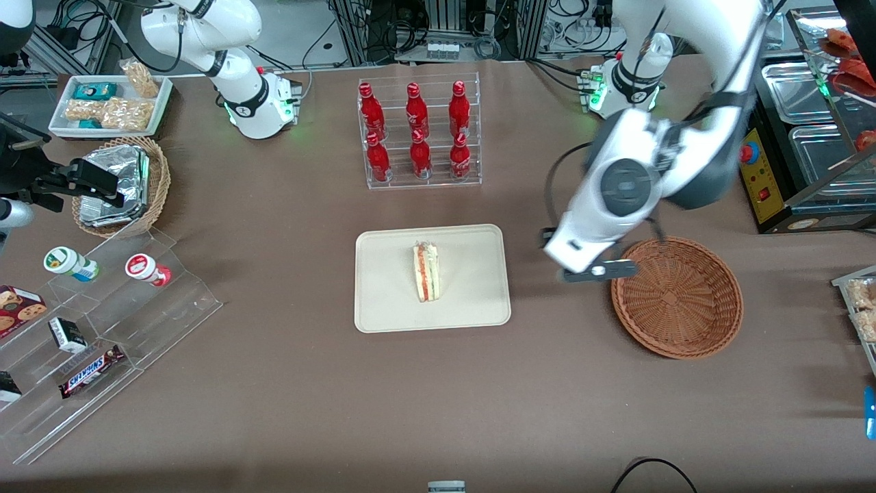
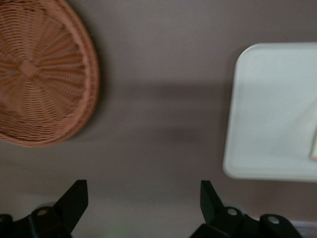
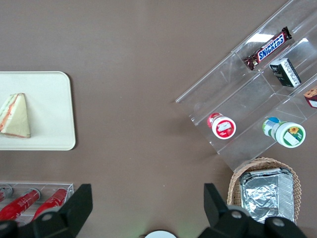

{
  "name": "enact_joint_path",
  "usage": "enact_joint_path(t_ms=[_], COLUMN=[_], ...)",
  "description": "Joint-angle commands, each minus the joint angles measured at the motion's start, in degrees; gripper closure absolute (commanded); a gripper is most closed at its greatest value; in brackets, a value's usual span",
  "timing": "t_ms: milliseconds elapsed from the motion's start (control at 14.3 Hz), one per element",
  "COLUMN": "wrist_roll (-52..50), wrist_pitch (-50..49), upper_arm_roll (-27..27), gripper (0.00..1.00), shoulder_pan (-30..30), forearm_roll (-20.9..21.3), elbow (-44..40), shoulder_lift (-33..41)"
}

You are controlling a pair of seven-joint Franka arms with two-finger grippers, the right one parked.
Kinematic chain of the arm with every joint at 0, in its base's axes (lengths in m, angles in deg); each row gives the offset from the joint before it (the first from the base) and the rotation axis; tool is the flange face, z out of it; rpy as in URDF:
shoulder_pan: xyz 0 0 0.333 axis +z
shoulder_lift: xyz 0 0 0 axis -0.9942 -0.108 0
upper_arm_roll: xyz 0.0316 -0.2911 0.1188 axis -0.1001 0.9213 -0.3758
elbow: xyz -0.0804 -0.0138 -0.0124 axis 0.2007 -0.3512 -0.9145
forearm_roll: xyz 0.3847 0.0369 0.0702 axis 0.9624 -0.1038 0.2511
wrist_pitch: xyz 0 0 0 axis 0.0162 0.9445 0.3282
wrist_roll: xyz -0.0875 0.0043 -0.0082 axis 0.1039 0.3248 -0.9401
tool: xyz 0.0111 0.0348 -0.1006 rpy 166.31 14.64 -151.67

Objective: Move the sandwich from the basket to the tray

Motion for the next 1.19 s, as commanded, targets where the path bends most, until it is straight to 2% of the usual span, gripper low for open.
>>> enact_joint_path(t_ms=[0, 280, 560, 910, 1120], wrist_roll=[12.7, 24.2, 26.2, 25.3, 25.2], wrist_pitch=[-5.8, -12.3, -13.8, -10.3, -6.2], upper_arm_roll=[0.6, 0.4, 0.7, -0.8, -0.8], gripper=[0.00, 0.00, 0.00, 0.00, 0.00], shoulder_pan=[7.0, 13.3, 19.1, 18.4, 18.1], forearm_roll=[-0.8, -0.6, -0.8, -0.6, -0.6], elbow=[3.4, 0.1, -3.1, -5.6, -7.1], shoulder_lift=[8.4, 13.7, 17.3, 16.6, 12.7])
